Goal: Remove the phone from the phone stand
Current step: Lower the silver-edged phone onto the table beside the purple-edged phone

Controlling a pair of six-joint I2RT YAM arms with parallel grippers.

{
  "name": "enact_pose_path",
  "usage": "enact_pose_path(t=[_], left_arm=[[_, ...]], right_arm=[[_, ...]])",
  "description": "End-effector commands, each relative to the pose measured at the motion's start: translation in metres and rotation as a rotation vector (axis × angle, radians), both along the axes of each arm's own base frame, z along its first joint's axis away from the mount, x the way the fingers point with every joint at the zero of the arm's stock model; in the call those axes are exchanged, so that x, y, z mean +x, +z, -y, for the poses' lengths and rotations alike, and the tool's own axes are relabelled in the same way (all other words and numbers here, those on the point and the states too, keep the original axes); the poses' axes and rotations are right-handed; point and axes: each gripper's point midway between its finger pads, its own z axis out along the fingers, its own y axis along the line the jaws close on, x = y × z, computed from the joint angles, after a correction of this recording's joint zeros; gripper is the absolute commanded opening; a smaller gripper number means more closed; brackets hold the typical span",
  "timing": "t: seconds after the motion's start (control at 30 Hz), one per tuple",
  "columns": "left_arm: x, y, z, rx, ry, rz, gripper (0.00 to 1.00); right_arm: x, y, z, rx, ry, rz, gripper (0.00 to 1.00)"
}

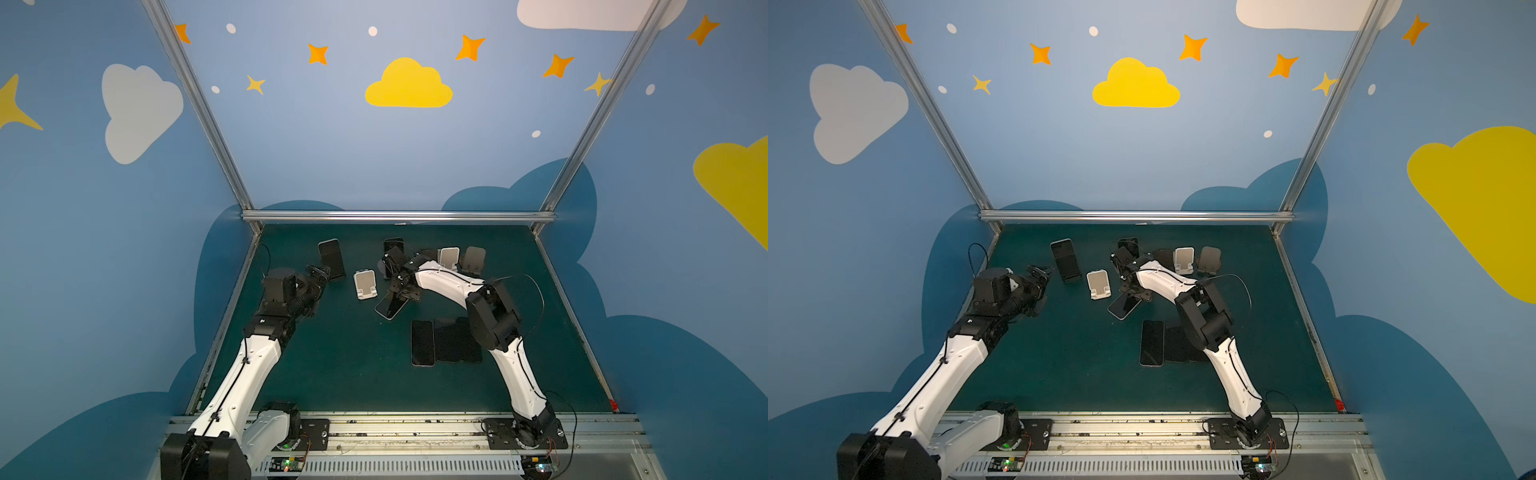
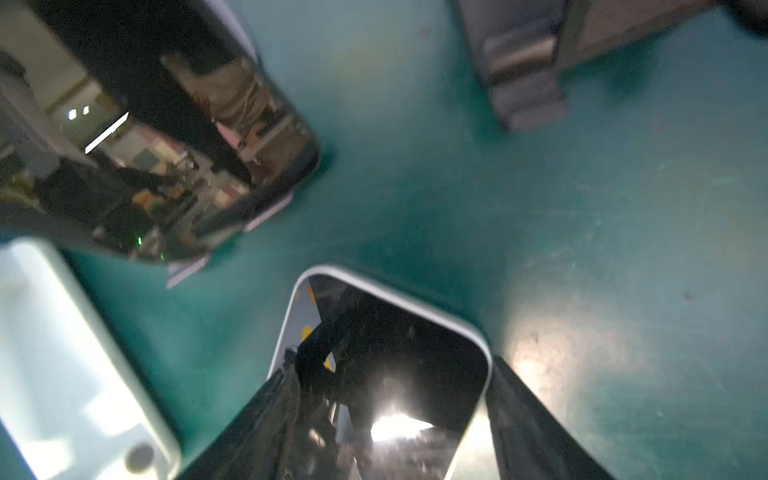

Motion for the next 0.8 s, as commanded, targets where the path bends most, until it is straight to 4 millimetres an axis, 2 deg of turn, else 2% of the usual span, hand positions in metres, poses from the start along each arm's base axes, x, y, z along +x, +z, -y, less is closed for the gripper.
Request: enact_pose_path(t=[0.0,0.07,0.13,0.2,0.27,0.47,0.6,0.77], left_arm=[[0.000,0.003,0.002,0.000,-0.010,0.020,1.00],[-0.001,0.002,0.003,0.006,-0.010,0.020,1.00],[-0.001,0.001,0.003,0.009,-0.009,0.017,1.00],[-0.001,0.002,0.003,0.009,-0.011,0.021,1.00],[0.000,0.002,0.003,0.009,-0.011,0.018,1.00],[0.001,-0.002,0.002,0.017,-0.008,0.007,1.00],[0.001,-0.004,0.001,0.022,-0.003,0.000,1.00],[0.001,-0.005,-0.001,0.033,0.005,-0.001,1.00]], right_arm=[[-0.057,-0.035,0.006,-0.109,0.158,-0.182,0.70],[-0.065,-0.035,0.006,-0.139,0.196,-0.179,0.70],[-0.071,-0.033,0.010,-0.160,0.200,-0.181,0.77],[-0.067,-0.028,0.013,-0.123,0.165,-0.180,0.87],[-0.059,-0.024,0.009,-0.043,0.103,-0.201,0.90],[-0.039,-0.016,-0.002,-0.043,0.004,-0.228,0.91],[-0.029,-0.015,0.000,-0.088,-0.064,-0.225,0.92],[-0.029,-0.021,0.001,-0.064,-0.123,-0.241,0.92]])
